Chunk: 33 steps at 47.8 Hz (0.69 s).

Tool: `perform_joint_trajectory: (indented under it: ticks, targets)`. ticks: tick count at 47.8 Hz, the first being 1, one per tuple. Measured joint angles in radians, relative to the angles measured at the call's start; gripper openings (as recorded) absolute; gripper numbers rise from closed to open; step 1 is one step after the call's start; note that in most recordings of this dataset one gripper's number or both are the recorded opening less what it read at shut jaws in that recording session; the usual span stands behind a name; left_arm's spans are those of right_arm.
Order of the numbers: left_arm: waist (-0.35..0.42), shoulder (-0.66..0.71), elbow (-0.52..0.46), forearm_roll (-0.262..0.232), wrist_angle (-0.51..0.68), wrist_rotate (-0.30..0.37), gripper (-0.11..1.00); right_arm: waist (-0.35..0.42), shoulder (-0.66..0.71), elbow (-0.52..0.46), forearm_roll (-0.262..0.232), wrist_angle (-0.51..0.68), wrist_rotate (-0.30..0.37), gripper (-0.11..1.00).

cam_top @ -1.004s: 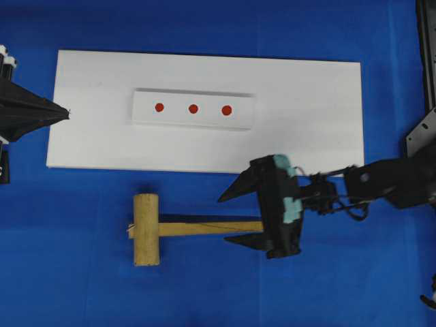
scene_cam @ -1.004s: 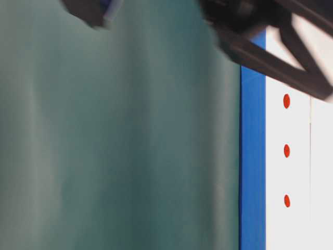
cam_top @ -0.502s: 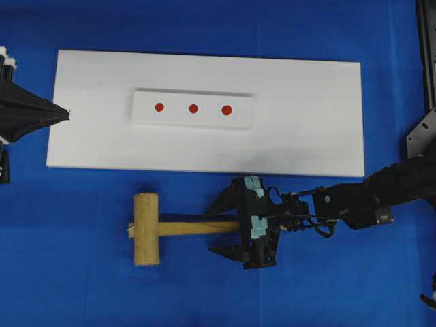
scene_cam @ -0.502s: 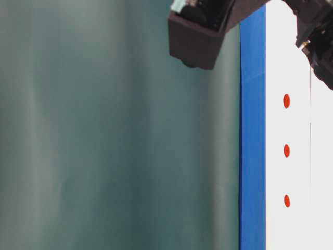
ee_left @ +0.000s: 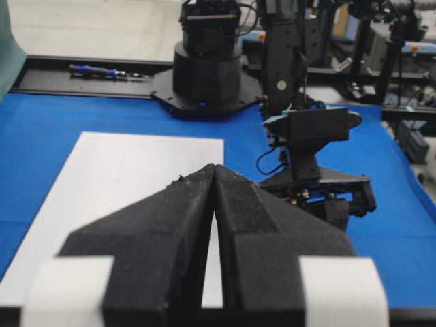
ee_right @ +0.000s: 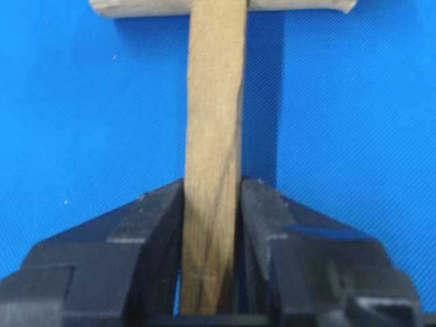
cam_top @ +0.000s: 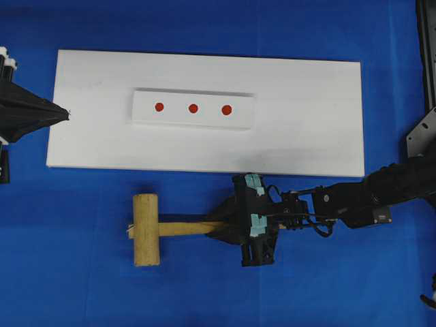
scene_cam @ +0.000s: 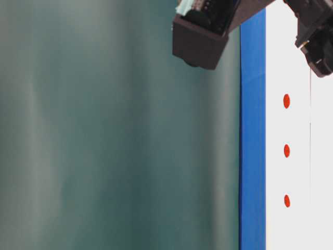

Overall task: Hit the mark with a hammer.
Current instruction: 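Close the right gripper on the mallet handle near its end, then lift the mallet and swing it over the board toward the left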

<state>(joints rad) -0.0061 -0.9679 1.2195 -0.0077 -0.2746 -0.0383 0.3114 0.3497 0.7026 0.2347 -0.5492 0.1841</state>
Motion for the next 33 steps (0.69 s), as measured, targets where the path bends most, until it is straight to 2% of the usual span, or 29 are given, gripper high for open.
perform_joint_trajectory:
  ticks: [13,23,33]
  targets:
    - [0.000,0.000,0.002,0.000,0.014,0.000,0.00,0.000,-0.031,-0.002,0.002,0.006,0.000,0.09]
    - [0.000,-0.002,0.002,0.000,0.017,-0.002,0.00,0.000,-0.149,0.006,0.002,0.046,-0.014,0.09]
    - [0.000,-0.002,0.002,0.000,0.017,0.000,0.00,-0.002,-0.279,0.009,0.002,0.138,-0.072,0.09]
